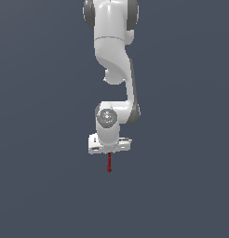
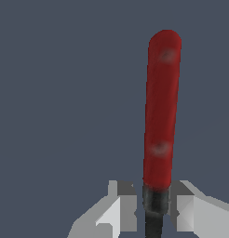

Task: Pick up the object and move it to a goal position.

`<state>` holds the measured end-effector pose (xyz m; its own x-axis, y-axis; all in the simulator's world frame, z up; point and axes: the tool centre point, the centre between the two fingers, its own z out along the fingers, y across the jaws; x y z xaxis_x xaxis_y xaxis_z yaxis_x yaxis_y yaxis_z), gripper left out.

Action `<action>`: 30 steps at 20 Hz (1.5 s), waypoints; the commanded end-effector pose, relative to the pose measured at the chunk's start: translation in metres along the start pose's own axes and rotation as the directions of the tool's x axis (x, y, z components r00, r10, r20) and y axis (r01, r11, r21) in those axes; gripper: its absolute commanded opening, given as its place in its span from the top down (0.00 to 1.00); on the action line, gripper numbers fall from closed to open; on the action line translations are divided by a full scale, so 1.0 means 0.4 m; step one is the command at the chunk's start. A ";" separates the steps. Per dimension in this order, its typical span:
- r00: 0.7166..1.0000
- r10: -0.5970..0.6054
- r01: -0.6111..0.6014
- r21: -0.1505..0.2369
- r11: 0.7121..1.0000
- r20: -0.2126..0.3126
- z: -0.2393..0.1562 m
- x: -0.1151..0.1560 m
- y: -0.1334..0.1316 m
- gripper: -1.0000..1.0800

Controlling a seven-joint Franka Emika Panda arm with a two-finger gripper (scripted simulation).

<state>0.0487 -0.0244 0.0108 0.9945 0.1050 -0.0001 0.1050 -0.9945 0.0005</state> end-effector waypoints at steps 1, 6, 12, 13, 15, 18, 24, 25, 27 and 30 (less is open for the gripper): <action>1.000 -0.001 0.001 0.000 1.000 0.000 0.001 0.000 -0.001 1.00; 1.000 -0.001 0.001 0.000 1.000 0.000 0.001 0.000 -0.001 1.00; 1.000 0.002 -0.002 -0.001 1.000 -0.002 -0.010 -0.003 0.010 1.00; 1.000 0.002 -0.002 -0.001 1.000 -0.002 -0.015 -0.006 0.013 1.00; 1.000 0.002 -0.002 -0.001 1.000 -0.002 -0.027 -0.013 0.021 1.00; 1.000 0.002 -0.002 -0.001 1.000 -0.002 -0.054 -0.028 0.039 1.00; 1.000 0.002 -0.002 -0.001 1.000 -0.001 -0.137 -0.075 0.095 1.00; 1.000 0.002 -0.002 -0.001 1.000 -0.001 -0.155 -0.085 0.108 1.00; 1.000 0.002 -0.002 -0.001 1.000 -0.001 -0.196 -0.108 0.136 1.00; 1.000 0.001 -0.001 0.000 1.000 -0.001 -0.264 -0.144 0.181 1.00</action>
<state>0.0055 -0.0924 0.1025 0.9946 0.1041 0.0001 0.1041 -0.9946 0.0005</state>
